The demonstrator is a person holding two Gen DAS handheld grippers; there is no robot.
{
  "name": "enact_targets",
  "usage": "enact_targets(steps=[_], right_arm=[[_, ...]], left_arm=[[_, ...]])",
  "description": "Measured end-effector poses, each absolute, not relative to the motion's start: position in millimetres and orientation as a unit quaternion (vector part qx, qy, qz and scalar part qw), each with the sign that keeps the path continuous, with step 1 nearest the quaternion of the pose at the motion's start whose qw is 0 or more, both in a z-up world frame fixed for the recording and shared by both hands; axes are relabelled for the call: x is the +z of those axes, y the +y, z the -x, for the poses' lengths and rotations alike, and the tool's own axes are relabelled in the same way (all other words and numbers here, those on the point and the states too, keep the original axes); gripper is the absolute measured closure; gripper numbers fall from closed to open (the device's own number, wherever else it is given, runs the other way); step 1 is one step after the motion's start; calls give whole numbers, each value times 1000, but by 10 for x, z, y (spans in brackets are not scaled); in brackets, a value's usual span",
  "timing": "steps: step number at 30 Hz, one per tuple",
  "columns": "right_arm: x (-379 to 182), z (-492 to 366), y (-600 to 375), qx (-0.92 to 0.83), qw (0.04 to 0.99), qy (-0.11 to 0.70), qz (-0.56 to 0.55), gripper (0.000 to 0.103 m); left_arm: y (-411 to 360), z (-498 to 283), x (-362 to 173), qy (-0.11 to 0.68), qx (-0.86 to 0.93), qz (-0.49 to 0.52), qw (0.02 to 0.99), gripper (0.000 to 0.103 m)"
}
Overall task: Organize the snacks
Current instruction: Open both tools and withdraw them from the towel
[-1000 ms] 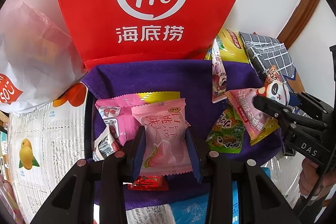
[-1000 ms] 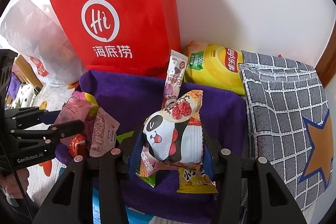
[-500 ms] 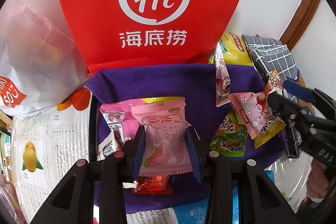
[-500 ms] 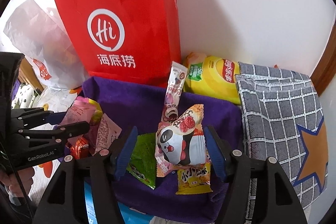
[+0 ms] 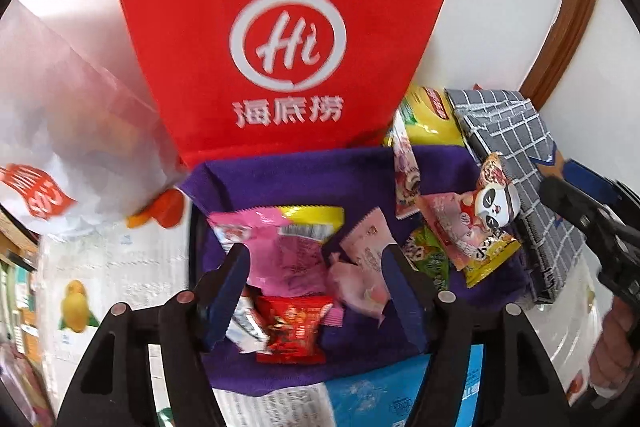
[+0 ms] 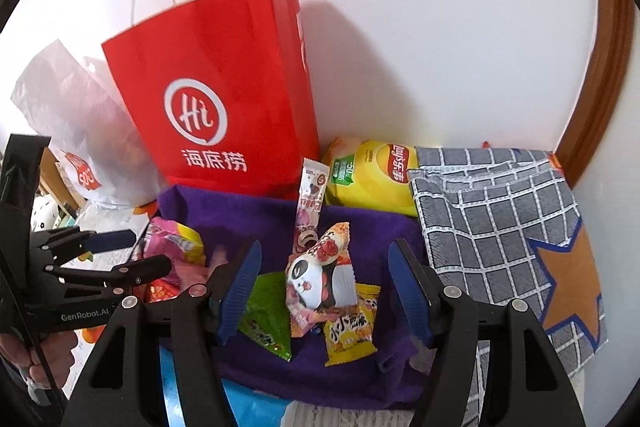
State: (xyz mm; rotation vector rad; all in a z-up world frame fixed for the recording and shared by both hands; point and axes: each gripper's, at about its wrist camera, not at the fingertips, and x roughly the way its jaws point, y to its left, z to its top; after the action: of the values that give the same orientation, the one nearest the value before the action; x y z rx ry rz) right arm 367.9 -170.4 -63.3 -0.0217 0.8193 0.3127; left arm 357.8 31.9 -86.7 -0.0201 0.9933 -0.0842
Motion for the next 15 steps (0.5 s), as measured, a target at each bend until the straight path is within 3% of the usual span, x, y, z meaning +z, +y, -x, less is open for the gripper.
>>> enact_targets(steps=[15], right_arm=[[-203,-2653,-1854,126,915,383,-2,27]], left_arm=[[254,-2716,-243,419,-46,2,907,35]])
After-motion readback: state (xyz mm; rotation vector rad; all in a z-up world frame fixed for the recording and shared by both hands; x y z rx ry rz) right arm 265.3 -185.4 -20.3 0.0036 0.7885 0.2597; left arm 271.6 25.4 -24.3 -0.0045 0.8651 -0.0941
